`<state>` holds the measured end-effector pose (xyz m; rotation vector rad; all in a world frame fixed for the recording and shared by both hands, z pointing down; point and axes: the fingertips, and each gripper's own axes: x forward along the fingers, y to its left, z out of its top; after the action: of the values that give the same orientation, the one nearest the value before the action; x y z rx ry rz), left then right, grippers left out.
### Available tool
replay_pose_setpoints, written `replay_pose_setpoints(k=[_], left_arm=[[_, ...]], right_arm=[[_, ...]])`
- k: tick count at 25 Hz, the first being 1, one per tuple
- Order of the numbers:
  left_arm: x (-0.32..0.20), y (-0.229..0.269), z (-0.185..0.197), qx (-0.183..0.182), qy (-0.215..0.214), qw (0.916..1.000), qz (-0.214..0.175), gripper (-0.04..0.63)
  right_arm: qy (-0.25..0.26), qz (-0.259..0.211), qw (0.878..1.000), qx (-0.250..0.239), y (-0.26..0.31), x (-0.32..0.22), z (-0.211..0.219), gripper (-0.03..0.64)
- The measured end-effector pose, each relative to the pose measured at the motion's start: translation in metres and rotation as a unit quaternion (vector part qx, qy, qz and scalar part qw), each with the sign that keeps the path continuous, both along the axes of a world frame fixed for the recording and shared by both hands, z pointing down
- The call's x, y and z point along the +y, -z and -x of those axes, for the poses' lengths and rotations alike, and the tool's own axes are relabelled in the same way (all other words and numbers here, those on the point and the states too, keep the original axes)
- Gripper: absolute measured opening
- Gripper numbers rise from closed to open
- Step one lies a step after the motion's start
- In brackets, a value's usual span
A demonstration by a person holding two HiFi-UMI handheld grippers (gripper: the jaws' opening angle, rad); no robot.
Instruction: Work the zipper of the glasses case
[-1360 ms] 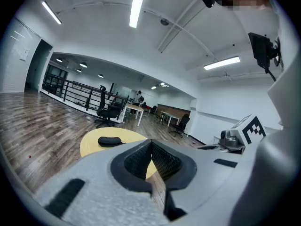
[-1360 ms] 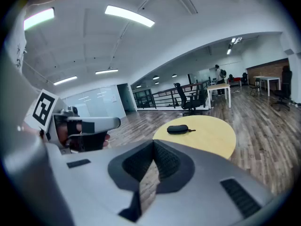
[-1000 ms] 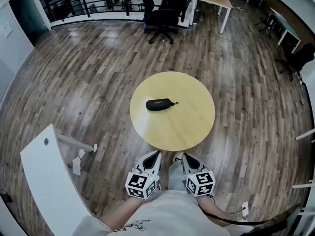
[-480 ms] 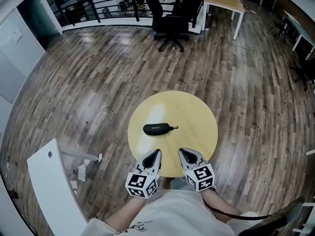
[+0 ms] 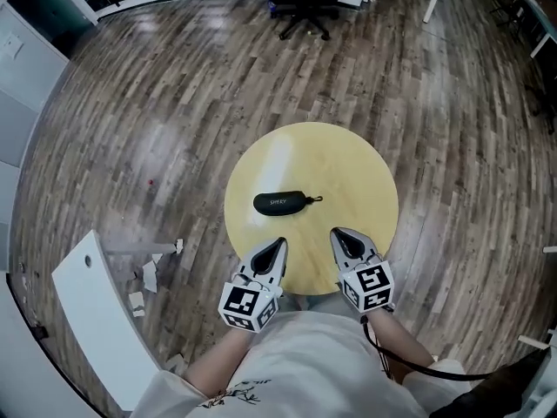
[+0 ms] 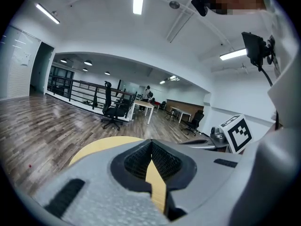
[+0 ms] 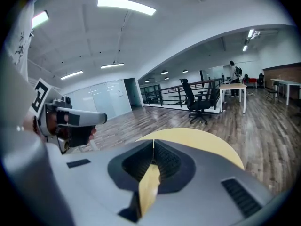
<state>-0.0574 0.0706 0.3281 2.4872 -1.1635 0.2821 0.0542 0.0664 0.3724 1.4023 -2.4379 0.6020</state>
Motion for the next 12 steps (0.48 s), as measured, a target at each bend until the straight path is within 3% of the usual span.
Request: replay_pose_setpoints(k=[5, 7, 12], left_arm=[[-0.043, -0.028, 0.006, -0.023, -0.016, 0.9995, 0.012, 0.006], [-0.064, -0.054, 0.002, -0.032, -0.031, 0.9986, 0.029, 0.006], [-0.108, -0.129, -0.001, -0.049, -0.043, 0.9943, 0.084, 0.041]], right_arm=[[0.012, 0.007, 0.999, 0.032, -0.03, -0.032, -0.004, 0.003], [0.026, 0.017, 0.999, 0.036, -0.052, -0.051, -0.005, 0.032], [0.128, 0.02, 0.99, 0.062, -0.103, -0.093, 0.007, 0.052]])
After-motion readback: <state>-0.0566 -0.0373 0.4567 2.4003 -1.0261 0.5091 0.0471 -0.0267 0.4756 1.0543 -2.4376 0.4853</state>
